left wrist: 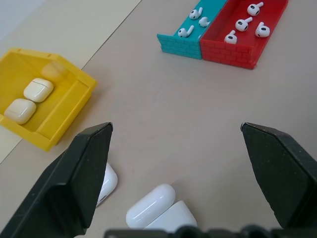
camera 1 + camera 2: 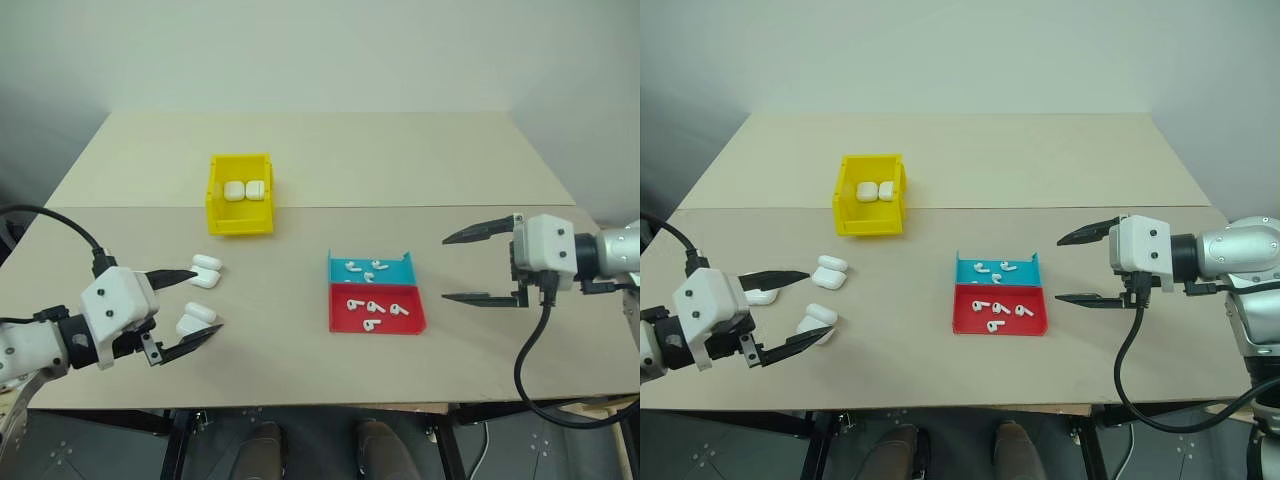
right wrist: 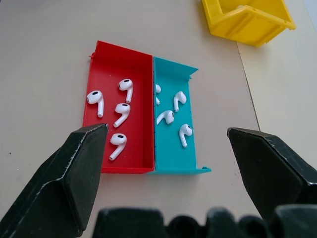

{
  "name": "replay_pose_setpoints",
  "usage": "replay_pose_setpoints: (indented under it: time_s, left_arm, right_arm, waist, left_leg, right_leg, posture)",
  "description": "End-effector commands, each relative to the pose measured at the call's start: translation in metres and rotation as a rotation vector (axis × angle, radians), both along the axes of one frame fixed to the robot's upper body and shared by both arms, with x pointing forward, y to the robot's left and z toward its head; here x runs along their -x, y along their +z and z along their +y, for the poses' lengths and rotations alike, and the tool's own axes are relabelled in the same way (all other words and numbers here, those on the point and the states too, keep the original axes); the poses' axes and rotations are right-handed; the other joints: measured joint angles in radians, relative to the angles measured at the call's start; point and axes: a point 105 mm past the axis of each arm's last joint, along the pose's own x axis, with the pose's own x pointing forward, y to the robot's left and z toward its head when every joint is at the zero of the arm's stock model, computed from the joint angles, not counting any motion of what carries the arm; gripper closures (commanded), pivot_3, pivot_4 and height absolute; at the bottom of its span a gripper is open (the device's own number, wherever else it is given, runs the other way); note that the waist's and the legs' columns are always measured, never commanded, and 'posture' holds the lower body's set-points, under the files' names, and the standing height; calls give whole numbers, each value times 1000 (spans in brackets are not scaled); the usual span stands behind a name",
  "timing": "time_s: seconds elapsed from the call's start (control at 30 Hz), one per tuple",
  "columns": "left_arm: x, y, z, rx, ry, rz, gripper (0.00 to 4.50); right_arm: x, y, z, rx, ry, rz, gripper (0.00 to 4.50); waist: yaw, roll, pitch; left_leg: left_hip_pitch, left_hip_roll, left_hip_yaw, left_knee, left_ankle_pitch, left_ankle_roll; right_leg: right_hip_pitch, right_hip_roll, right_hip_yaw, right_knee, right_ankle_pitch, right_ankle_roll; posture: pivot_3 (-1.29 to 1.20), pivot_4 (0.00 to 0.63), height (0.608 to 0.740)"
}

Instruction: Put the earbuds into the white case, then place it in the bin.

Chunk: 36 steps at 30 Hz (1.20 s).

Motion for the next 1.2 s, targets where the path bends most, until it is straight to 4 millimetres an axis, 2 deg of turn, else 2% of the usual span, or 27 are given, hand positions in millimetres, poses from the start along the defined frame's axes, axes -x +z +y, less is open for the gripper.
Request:
replay_pose_setpoints:
  time_s: [0.03,0.27,0.4,0.67,0.73,0.9,1.13,1.2]
  left_arm:
    - [1,16,-3,1,0,-65,0]
    - [1,11,-1,-30,48,-58,0]
    - [-4,14,1,9,188,-122,0]
    - [5,25,-2,66,456,-145,0]
    - [7,15,3,24,512,-34,0]
    - [24,-12,25,-209,678,226,0]
    - [9,-15,38,-272,700,465,0]
    - [6,-11,34,-298,671,532,0]
  right_arm:
    - [2,10,-1,17,6,-48,34]
    - [2,6,0,15,7,-38,34]
    - [5,2,0,13,10,-15,34]
    - [14,-4,-1,30,11,30,34]
    - [16,-8,-2,26,10,50,34]
    - [17,-21,4,25,9,80,34]
    - [15,-28,13,22,11,90,34]
    - [17,-28,11,24,3,99,34]
  waist:
    - [0,0,0]
    - [-1,0,0]
    - [0,0,0]
    - [0,0,0]
    - [0,0,0]
    - [-3,0,0]
    - [2,0,0]
    - [3,-1,1]
  left_leg:
    - [0,0,0,0,0,0]
    - [0,0,0,0,0,0]
    - [0,0,0,0,0,0]
    - [1,0,-2,0,0,0]
    - [2,0,-3,0,0,0]
    - [2,-1,-7,0,0,0]
    - [2,-2,-4,-1,0,-1]
    - [2,-2,-4,-1,0,-1]
  right_leg:
    - [0,0,0,0,0,0]
    - [0,0,0,0,0,0]
    - [0,0,0,0,0,0]
    - [1,0,0,0,0,0]
    - [2,0,0,1,0,0]
    - [1,-1,1,1,0,1]
    - [1,0,-1,1,0,0]
    - [1,0,0,1,0,0]
  posture:
    - [0,150,740]
    - [0,150,740]
    - [0,150,740]
    - [0,150,740]
    - [0,150,740]
    - [0,150,740]
    - [0,150,740]
    - [0,150,740]
